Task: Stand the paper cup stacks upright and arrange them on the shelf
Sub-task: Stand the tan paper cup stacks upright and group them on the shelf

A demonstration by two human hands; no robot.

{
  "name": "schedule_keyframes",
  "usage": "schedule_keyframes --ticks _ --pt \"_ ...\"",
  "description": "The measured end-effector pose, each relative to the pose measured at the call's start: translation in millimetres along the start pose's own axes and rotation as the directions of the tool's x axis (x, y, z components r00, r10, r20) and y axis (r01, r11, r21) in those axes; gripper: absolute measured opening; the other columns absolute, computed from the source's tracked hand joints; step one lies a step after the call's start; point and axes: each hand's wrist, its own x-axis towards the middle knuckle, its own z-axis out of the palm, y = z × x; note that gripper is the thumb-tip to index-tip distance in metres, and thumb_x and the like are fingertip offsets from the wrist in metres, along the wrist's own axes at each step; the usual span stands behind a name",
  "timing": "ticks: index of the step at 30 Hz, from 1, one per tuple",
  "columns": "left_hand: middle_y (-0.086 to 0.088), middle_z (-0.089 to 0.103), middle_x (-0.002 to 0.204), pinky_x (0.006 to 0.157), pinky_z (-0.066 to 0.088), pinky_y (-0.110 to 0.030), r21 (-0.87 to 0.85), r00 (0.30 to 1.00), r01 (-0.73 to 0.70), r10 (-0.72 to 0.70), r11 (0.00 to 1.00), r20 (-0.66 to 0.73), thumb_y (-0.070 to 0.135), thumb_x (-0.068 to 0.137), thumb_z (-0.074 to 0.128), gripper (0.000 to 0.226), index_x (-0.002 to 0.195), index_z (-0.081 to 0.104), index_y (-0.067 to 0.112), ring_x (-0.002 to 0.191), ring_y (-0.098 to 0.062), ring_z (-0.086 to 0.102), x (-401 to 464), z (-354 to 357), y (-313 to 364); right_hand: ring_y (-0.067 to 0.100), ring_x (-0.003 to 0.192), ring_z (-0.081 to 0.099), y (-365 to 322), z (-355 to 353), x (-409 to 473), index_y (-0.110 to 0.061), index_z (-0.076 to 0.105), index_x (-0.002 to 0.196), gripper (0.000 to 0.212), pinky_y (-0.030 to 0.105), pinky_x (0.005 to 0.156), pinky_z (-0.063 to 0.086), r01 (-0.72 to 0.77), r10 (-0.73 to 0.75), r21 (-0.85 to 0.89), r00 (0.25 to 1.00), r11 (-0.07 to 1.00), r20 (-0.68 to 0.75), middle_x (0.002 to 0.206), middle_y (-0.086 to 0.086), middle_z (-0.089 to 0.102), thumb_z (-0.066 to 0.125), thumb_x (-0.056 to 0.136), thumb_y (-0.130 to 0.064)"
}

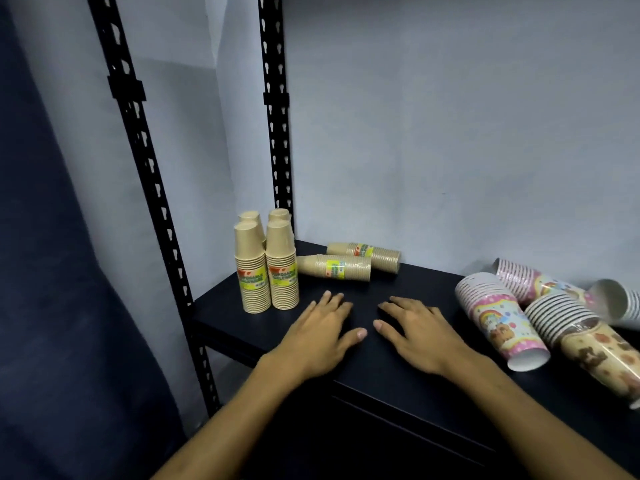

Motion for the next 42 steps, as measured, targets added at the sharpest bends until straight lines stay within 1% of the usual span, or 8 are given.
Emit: schedule_keyframes --ticks 3,9,16,22,26,31,38,42 --pt "-0.014 0.012 0.169 0.127 0.007 -0.043 0.041 0.995 0.022 -0.017 0.999 -0.097 0.053 0.104 0.035 0.068 0.159 0.021 0.015 0.157 -0.030 0.001 41.7 -2.6 -1.6 0.025 0.135 0.042 10.4 -2.4 15.2 -0.018 0.048 0.141 0.046 0.043 0.110 0.036 -0.050 0.055 0.044 0.992 0.998 -0.116 0.146 0.005 0.047 0.042 0.103 -0.043" --pt "-0.021 0.002 0.168 0.125 0.001 -0.051 0.129 0.978 0.145 -0.122 0.981 -0.169 0.060 0.103 0.022 0.071 0.161 0.004 0.023 0.156 -0.037 -0.005 98.0 -0.6 -4.5 0.029 0.130 0.047 19.8 1.5 62.1 -0.009 0.054 0.134 0.037 0.036 0.107 0.036 -0.057 0.309 0.529 0.862 0.847 -0.403 0.136 0.011 0.054 0.052 0.102 -0.029" --pt "-0.009 0.040 0.153 0.124 0.006 -0.054 -0.004 0.943 0.099 -0.096 0.995 -0.319 0.062 0.099 0.015 0.069 0.150 0.038 0.023 0.152 -0.030 0.017 123.8 23.8 -9.3 0.027 0.138 0.042 41.8 5.2 108.8 -0.020 0.037 0.151 0.059 0.045 0.115 0.035 -0.114 0.349 0.597 0.890 0.794 -0.294 0.149 0.007 0.048 0.054 0.099 -0.043" --pt "0.005 0.060 0.119 0.121 0.015 -0.043 -0.303 0.904 -0.126 -0.016 0.945 -0.428 0.058 0.102 0.026 0.054 0.102 0.065 0.020 0.134 -0.016 0.042 133.4 26.7 -12.8 0.026 0.117 0.054 52.9 7.9 122.7 -0.020 0.060 0.122 0.046 0.041 0.099 0.047 -0.115 0.362 0.615 0.885 0.780 -0.294 0.119 0.005 0.061 0.074 0.085 -0.041" --pt "-0.004 0.040 0.154 0.124 0.002 -0.046 -0.477 0.914 -0.091 -0.116 0.874 -0.388 0.044 0.095 0.058 0.029 0.111 0.063 0.020 0.156 -0.022 0.002 130.2 25.8 -14.0 0.024 0.093 0.059 51.0 -2.1 113.4 -0.015 0.050 0.103 0.043 0.031 0.071 0.046 -0.142 0.389 0.652 0.887 0.744 -0.250 0.102 0.006 0.063 0.079 0.079 -0.036" --pt "-0.001 -0.003 0.170 0.124 0.018 -0.041 -0.608 0.929 0.073 -0.275 0.791 -0.247 0.063 0.076 0.076 0.097 0.151 0.033 0.019 0.156 -0.020 0.001 116.8 13.0 -11.1 0.020 0.083 0.057 44.6 -16.1 86.4 -0.013 0.045 0.101 0.053 0.029 0.059 0.039 -0.202 0.428 0.664 0.882 0.720 -0.197 0.095 0.003 0.059 0.080 0.072 -0.039" --pt "-0.005 0.053 0.134 0.110 0.037 -0.038 -0.578 0.878 0.221 -0.418 0.786 -0.233 0.078 0.071 0.066 0.090 0.135 0.054 0.017 0.133 -0.026 0.040 100.0 11.9 -7.9 0.017 0.091 0.065 42.5 -20.9 57.4 -0.020 0.061 0.102 0.045 0.035 0.081 0.054 -0.278 0.441 0.662 0.893 0.697 -0.089 0.101 0.001 0.069 0.069 0.068 -0.047" --pt "0.010 0.069 0.103 0.103 0.046 -0.047 -0.581 0.920 0.171 -0.340 0.796 -0.194 0.091 0.062 0.049 0.088 0.127 0.064 0.033 0.110 -0.022 0.062 98.9 9.3 -9.8 0.007 0.078 0.059 35.0 -23.1 50.4 -0.014 0.065 0.098 0.039 0.024 0.066 0.043 -0.268 0.412 0.655 0.908 0.707 -0.073 0.091 -0.004 0.066 0.073 0.082 -0.049"
